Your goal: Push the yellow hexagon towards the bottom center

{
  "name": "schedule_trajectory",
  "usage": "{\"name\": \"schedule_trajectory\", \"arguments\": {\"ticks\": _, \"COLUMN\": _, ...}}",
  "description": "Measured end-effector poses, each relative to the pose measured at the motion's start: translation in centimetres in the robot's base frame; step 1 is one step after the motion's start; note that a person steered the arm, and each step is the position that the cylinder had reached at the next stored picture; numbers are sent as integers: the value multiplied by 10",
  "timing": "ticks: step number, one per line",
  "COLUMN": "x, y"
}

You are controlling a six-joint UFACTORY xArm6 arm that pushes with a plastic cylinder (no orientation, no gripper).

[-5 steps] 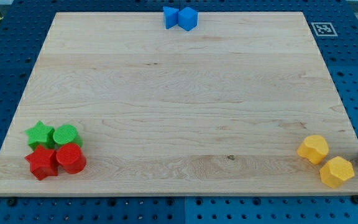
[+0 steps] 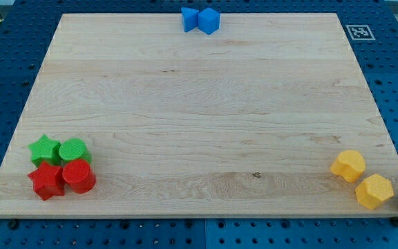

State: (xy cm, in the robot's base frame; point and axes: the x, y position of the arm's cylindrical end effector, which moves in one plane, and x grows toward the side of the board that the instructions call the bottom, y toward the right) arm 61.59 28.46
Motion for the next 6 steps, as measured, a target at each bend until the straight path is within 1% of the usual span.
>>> {"name": "schedule_trajectory", "arguments": {"ticks": 1, "x": -4, "y": -6}}
{"name": "schedule_trajectory", "arguments": {"ticks": 2, "x": -8, "y": -37}}
{"name": "schedule_trajectory", "arguments": {"ticks": 4, "x": -14, "y": -55}}
{"name": "schedule_trajectory", "arguments": {"ticks": 6, "x": -16, "y": -104}}
